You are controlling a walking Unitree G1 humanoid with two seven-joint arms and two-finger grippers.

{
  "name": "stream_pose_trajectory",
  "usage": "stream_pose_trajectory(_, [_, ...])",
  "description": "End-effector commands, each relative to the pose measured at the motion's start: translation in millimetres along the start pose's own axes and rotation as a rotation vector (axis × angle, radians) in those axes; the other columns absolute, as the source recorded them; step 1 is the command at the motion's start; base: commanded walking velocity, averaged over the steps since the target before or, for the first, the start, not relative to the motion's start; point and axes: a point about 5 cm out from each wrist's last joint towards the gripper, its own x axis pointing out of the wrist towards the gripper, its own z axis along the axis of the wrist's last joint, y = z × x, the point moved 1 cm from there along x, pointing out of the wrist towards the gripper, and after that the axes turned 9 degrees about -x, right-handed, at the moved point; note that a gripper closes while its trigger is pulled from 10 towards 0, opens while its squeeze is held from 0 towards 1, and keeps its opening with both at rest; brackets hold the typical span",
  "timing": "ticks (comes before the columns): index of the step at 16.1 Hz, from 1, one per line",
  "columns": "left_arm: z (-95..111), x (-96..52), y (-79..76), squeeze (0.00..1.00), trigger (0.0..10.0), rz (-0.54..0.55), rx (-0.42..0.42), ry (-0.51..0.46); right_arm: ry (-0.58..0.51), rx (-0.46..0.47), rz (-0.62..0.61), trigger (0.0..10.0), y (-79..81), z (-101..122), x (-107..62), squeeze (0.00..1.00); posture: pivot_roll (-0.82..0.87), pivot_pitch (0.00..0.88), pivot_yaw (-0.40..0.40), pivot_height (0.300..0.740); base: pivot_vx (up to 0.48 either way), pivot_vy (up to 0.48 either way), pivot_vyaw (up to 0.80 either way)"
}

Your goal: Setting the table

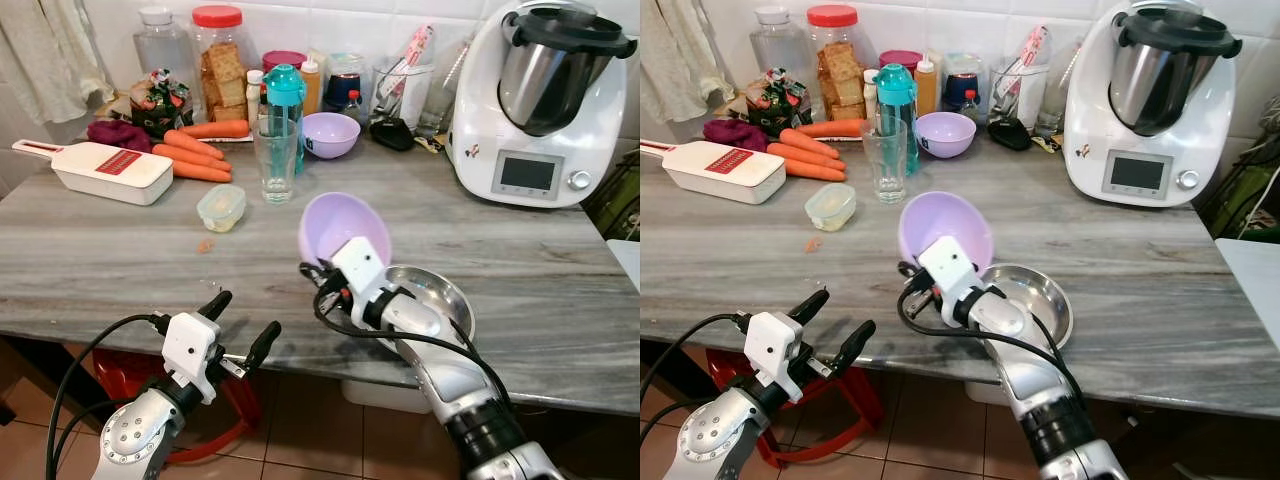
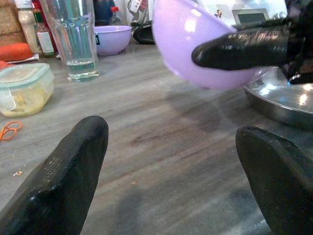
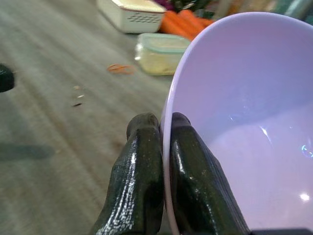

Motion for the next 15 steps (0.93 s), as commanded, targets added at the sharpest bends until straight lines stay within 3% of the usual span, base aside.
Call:
stream_pose_trajectory(1, [-2.5,-0.9,-3.1,0.00,10.0,-0.019,-0.001,0.007,-0.016,-0.012,0.040,10.0,2.4,3.0,3.9,0.00,0.02,0.000,-0.049,0.740,0.000,0.000,0.00])
stream_pose_trajectory(9, [-9.5,-0.2,-3.8,0.00,10.0,-0.034,-0.004,0.025,0.023,-0.021,0.090,10.0,11.1,-3.4,8.4,0.00,0.03,0.000,-0.043,0.740,0.000,0.000,0.00])
stream_pose_trajectory(10, [-9.6,0.2,-3.5,0.00,10.0,-0.036,-0.003,0.025,0.027,-0.017,0.091,10.0,11.3,-4.2,8.2,0.05,0.03,0.000,-0.043,0.740,0.000,0.000,0.00])
stream_pose_trajectory(11, [-9.9,0.4,-2.8,0.00,10.0,-0.039,-0.003,0.025,0.028,-0.015,0.094,10.0,11.6,-4.5,8.1,1.00,0.03,0.000,-0.043,0.740,0.000,0.000,0.00])
stream_pose_trajectory(15, [-18.6,0.8,4.3,0.00,10.0,-0.047,-0.011,0.041,0.024,-0.030,0.090,10.0,10.6,-2.1,8.4,1.00,0.02,0.000,-0.031,0.740,0.000,0.000,0.00])
